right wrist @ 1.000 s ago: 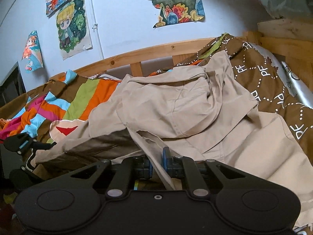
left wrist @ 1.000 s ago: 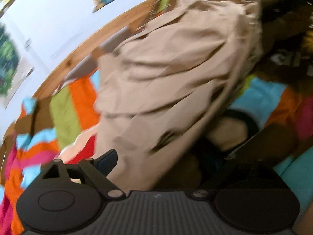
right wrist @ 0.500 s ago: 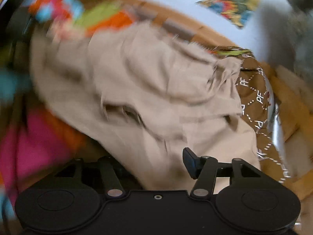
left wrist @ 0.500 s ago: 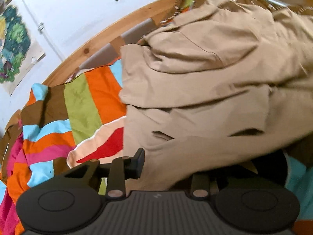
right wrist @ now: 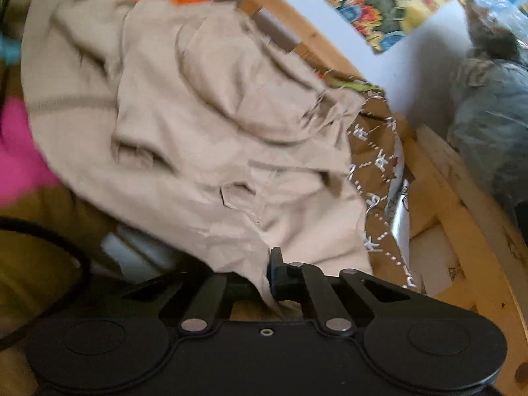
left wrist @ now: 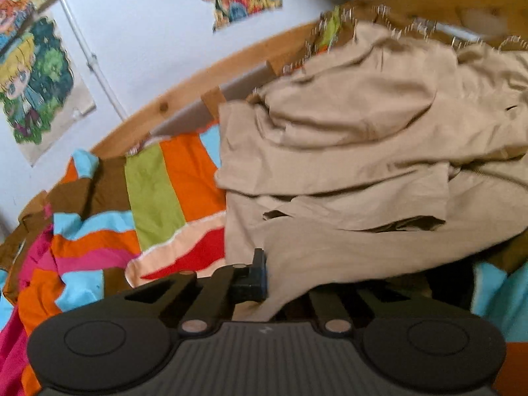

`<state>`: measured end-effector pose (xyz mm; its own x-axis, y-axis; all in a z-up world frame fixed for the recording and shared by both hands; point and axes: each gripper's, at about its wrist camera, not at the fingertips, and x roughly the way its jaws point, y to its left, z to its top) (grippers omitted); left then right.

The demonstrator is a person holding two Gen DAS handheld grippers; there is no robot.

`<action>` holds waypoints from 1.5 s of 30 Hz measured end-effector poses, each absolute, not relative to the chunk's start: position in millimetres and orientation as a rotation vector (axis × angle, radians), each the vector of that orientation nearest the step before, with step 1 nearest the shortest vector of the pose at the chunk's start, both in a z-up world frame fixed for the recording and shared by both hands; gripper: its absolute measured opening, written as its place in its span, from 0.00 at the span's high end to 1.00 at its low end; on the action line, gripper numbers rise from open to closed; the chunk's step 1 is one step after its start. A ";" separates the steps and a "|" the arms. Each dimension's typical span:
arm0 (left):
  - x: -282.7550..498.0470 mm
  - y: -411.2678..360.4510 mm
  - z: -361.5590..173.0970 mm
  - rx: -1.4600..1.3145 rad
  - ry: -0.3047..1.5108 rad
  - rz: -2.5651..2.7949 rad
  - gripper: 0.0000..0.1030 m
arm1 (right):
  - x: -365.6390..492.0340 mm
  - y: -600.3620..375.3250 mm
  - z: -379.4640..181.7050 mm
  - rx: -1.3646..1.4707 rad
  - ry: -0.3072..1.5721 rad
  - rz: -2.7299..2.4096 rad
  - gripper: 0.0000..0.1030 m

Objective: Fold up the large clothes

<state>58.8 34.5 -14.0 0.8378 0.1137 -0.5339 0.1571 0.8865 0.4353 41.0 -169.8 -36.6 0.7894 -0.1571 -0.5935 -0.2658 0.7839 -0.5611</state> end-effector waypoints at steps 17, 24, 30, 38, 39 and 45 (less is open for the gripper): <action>7.2 85.8 102.6 0.285 0.582 -0.120 0.96 | -25.5 -152.7 105.1 -0.558 0.537 0.127 0.99; 83.6 70.5 99.8 0.334 0.642 -0.049 0.96 | 64.1 -169.6 100.2 -0.544 0.569 0.108 0.97; 196.9 90.7 84.7 0.241 0.770 -0.006 0.94 | 162.0 -225.1 79.7 -0.266 0.692 0.068 0.97; 294.2 103.8 17.2 0.086 0.944 -0.048 0.81 | 240.6 -277.1 0.1 0.039 0.809 0.075 0.89; 295.3 113.8 15.2 0.017 0.950 -0.071 0.75 | 241.6 -285.7 -4.4 0.113 0.801 0.083 0.81; 264.6 178.0 37.4 -0.261 0.787 -0.092 0.01 | 210.8 -342.7 7.4 0.552 0.608 0.089 0.36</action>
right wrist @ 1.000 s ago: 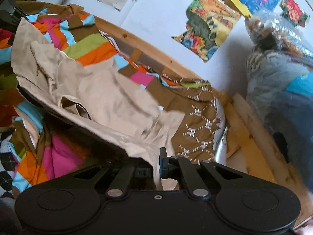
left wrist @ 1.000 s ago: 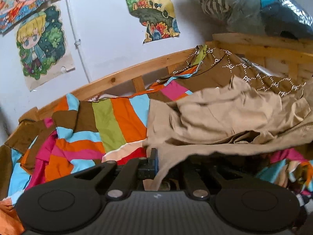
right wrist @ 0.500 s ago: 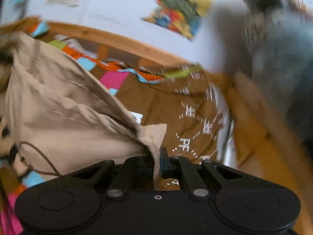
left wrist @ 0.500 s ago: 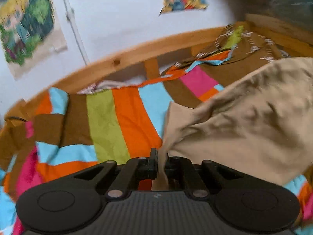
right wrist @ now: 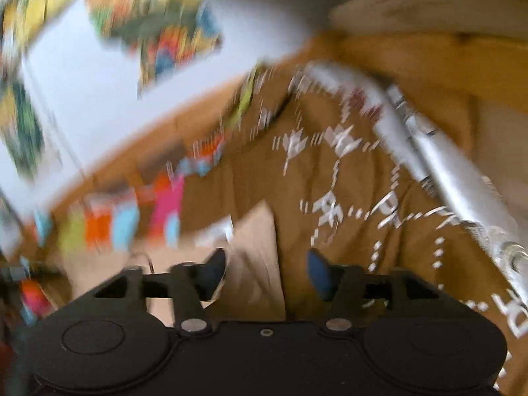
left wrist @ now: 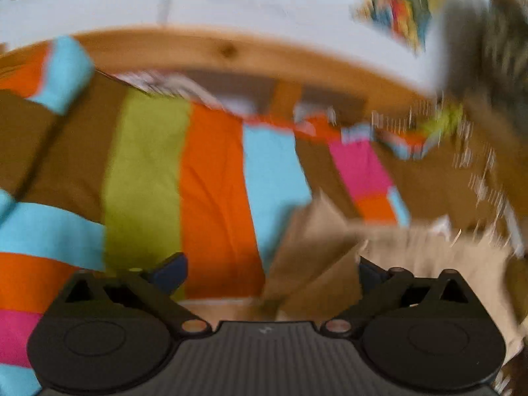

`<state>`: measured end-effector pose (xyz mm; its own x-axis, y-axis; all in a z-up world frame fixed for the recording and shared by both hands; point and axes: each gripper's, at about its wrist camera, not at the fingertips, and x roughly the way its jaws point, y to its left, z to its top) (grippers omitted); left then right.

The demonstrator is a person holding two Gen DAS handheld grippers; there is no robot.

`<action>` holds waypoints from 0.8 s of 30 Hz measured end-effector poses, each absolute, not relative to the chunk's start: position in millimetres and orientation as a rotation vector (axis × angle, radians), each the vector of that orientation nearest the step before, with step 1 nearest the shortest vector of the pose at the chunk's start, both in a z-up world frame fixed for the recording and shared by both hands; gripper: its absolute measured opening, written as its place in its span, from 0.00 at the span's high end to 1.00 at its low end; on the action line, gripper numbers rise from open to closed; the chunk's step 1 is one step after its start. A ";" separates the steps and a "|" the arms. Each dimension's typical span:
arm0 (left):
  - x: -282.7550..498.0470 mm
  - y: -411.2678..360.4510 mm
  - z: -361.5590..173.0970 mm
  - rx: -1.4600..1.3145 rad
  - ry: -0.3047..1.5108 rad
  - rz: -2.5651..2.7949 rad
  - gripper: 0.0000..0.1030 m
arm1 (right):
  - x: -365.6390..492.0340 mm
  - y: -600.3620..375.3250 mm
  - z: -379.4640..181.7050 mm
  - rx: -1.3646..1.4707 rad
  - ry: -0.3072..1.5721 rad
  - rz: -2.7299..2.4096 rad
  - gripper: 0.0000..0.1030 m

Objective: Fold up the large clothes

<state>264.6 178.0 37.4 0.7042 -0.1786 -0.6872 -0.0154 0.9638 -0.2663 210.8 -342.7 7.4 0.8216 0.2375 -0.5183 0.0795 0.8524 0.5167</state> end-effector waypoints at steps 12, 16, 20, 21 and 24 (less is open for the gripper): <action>167.4 166.2 20.6 -0.255 0.754 -0.123 0.00 | 75.6 -266.4 1.7 -0.077 0.532 0.060 0.06; 145.3 146.5 3.8 -0.204 0.793 -0.139 0.00 | 82.9 -243.3 -19.9 -0.269 0.578 0.110 0.28; 144.2 120.2 -18.7 -0.028 0.843 -0.088 0.00 | 89.9 -262.4 -25.3 -0.100 0.581 0.084 0.64; 150.5 115.6 -24.1 0.008 0.875 -0.058 0.00 | 89.3 -276.1 -23.1 0.018 0.573 0.075 0.77; 161.0 122.6 -23.2 -0.080 0.868 0.004 0.15 | 84.1 -325.4 -18.6 0.396 0.490 0.007 0.89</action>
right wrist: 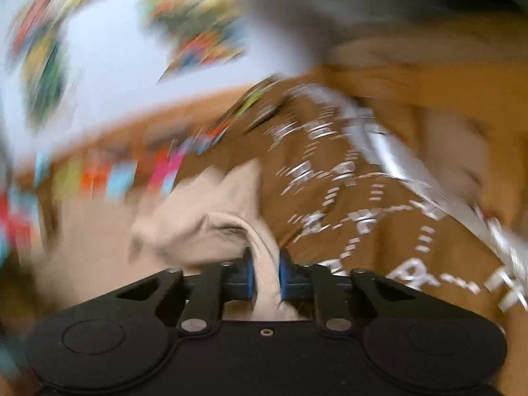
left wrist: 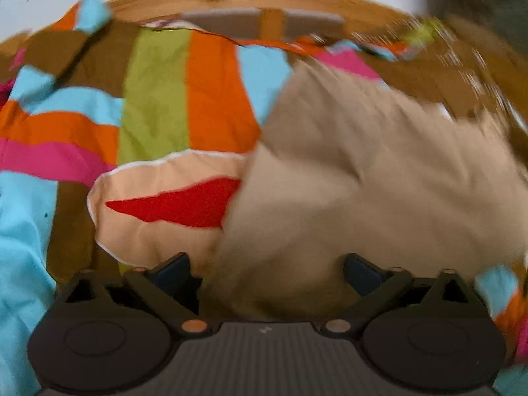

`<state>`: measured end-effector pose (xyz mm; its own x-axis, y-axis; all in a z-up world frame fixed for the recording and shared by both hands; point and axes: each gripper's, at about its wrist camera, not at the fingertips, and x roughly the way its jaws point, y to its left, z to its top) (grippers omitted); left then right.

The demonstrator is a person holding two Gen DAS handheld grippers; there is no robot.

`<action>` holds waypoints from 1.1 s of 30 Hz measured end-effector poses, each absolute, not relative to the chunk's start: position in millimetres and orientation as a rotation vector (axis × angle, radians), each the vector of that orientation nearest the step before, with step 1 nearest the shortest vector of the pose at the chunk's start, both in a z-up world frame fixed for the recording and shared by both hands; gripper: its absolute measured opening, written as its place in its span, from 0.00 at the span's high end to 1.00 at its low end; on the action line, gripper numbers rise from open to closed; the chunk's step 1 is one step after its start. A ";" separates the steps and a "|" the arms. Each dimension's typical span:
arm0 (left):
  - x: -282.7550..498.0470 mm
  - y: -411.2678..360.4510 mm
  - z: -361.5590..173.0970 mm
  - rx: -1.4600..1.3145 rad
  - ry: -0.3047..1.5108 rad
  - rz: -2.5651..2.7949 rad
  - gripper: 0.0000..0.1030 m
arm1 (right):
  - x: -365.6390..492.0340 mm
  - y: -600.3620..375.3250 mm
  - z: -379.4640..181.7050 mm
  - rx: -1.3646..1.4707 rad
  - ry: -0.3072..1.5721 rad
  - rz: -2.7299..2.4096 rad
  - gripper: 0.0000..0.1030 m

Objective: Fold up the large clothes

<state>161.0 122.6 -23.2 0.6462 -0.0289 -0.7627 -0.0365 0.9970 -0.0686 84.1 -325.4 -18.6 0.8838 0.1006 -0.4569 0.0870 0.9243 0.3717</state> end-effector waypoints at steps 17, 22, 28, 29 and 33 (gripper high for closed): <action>169.1 203.3 -10.5 -0.459 0.774 0.317 0.13 | 75.8 -360.0 -36.7 0.642 0.508 -0.159 0.86; 166.0 202.8 -9.1 -0.440 0.772 0.343 0.13 | 77.1 -354.8 -34.6 0.586 0.519 -0.175 0.83; 134.7 184.8 13.1 -0.345 0.622 0.323 0.01 | 65.8 -334.1 -20.6 0.420 0.588 -0.122 0.42; 128.7 181.0 14.1 -0.340 0.611 0.296 0.01 | 63.8 -328.2 -16.8 0.367 0.619 -0.089 0.35; 121.4 171.8 3.4 -0.348 0.670 0.210 0.01 | 51.8 -314.2 -11.0 0.243 0.682 -0.062 0.33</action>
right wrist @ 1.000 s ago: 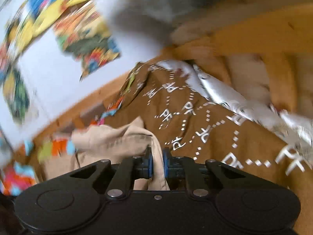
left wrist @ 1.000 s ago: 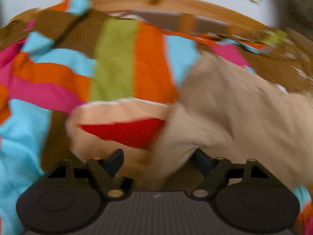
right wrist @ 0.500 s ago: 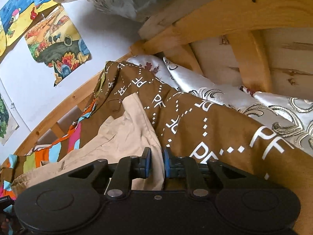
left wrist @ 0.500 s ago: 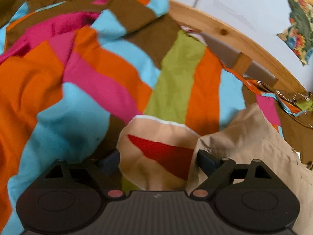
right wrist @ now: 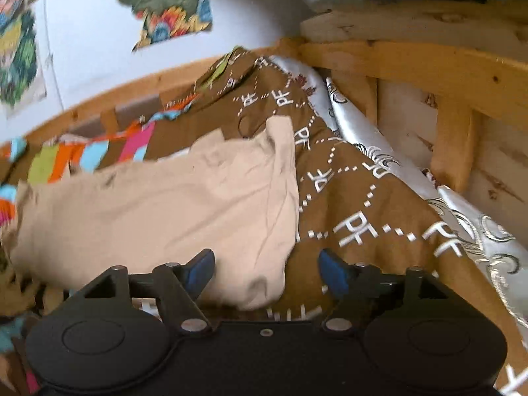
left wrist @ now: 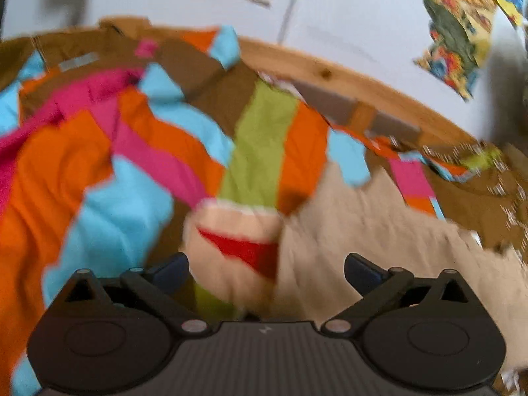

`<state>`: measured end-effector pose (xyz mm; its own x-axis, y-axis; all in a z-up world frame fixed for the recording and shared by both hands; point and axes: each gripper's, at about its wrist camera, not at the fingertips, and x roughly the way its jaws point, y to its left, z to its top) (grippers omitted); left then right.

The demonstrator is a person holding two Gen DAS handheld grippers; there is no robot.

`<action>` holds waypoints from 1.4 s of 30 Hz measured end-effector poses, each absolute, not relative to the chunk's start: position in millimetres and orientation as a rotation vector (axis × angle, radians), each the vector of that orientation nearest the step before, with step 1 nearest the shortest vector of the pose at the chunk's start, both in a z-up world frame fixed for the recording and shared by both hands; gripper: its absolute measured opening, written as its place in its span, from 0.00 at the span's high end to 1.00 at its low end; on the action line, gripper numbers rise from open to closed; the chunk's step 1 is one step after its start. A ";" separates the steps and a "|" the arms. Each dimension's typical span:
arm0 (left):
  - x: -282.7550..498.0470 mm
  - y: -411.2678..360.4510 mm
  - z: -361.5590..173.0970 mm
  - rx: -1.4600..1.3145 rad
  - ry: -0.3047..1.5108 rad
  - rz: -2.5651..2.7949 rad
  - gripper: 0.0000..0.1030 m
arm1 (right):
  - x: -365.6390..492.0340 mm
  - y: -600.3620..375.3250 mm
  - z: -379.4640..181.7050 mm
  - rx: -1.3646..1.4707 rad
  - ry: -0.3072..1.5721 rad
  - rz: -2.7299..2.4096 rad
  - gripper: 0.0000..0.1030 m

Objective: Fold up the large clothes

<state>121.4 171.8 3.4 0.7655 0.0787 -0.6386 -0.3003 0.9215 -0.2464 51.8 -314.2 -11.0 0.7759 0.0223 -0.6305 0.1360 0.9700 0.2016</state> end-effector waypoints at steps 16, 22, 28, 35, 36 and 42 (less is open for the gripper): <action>138.7 160.3 -31.3 -0.405 0.780 0.220 0.85 | 48.6 -276.6 -20.5 -0.047 0.744 -0.054 1.00; 134.3 156.0 11.2 -0.335 0.650 0.208 0.90 | 25.7 -245.3 13.1 -0.409 0.524 -0.279 1.00; 138.6 154.5 -14.1 -0.280 0.779 0.230 0.90 | 22.5 -308.2 -0.8 -0.105 0.633 -0.292 1.00; 132.8 165.2 -19.7 -0.349 0.794 0.225 0.88 | 30.1 -293.4 -1.3 0.071 0.616 0.002 0.49; 132.4 164.3 -20.3 -0.343 0.794 0.226 0.88 | 35.2 -292.1 -7.6 0.077 0.653 0.007 0.49; 125.7 163.6 -3.9 -0.357 0.725 0.193 0.90 | 34.8 -278.5 -2.3 -0.013 0.668 -0.059 1.00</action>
<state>125.7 163.6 -3.9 0.7344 0.0493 -0.6769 -0.2936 0.9223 -0.2513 34.8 -278.5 -2.3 0.7834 -0.0592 -0.6186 0.0508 0.9982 -0.0312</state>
